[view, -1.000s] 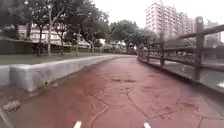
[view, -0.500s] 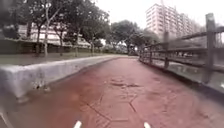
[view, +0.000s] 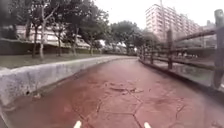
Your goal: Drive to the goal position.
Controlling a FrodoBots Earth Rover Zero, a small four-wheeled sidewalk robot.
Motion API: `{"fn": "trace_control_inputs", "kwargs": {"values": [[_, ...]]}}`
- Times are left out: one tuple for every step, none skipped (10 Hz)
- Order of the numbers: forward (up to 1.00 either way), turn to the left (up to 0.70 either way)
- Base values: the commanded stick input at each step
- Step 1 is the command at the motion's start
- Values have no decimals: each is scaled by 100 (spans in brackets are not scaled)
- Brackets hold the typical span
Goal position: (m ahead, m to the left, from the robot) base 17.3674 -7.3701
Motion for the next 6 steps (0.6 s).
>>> {"fn": "trace_control_inputs", "kwargs": {"values": [[50, 0], [50, 0], [50, 0], [50, 0], [50, 0], [50, 0]]}}
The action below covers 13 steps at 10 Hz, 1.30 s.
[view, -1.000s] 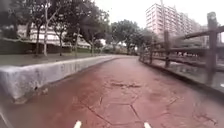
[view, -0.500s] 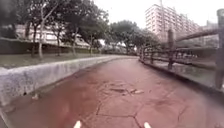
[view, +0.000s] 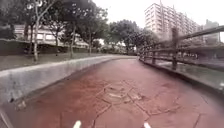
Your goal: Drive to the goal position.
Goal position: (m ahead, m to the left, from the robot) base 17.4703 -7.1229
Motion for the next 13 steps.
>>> {"fn": "trace_control_inputs", "kwargs": {"values": [[50, 0], [50, 0], [50, 0], [50, 0], [50, 0], [50, 0], [50, 0], [50, 0], [50, 0], [50, 0], [50, 0], [50, 0], [50, 0]]}}
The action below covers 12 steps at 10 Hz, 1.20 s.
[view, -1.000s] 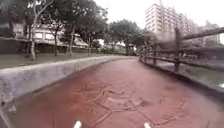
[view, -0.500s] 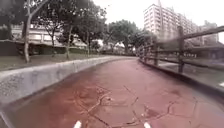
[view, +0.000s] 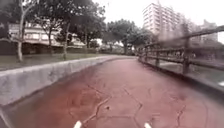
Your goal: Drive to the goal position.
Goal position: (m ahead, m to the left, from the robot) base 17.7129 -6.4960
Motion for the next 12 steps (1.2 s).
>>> {"fn": "trace_control_inputs", "kwargs": {"values": [[50, 0], [50, 0], [50, 0], [50, 0], [50, 0], [50, 0], [50, 0], [50, 0], [50, 0], [50, 0], [50, 0], [50, 0]]}}
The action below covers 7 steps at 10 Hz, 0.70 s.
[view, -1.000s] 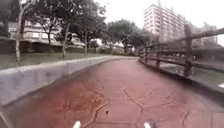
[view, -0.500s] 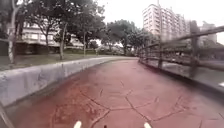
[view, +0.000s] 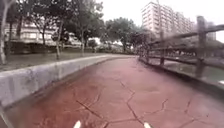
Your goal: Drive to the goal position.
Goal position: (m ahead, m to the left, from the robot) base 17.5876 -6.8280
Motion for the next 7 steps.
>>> {"fn": "trace_control_inputs", "kwargs": {"values": [[50, 0], [50, 0], [50, 0], [50, 0], [50, 0], [50, 0], [50, 0]]}}
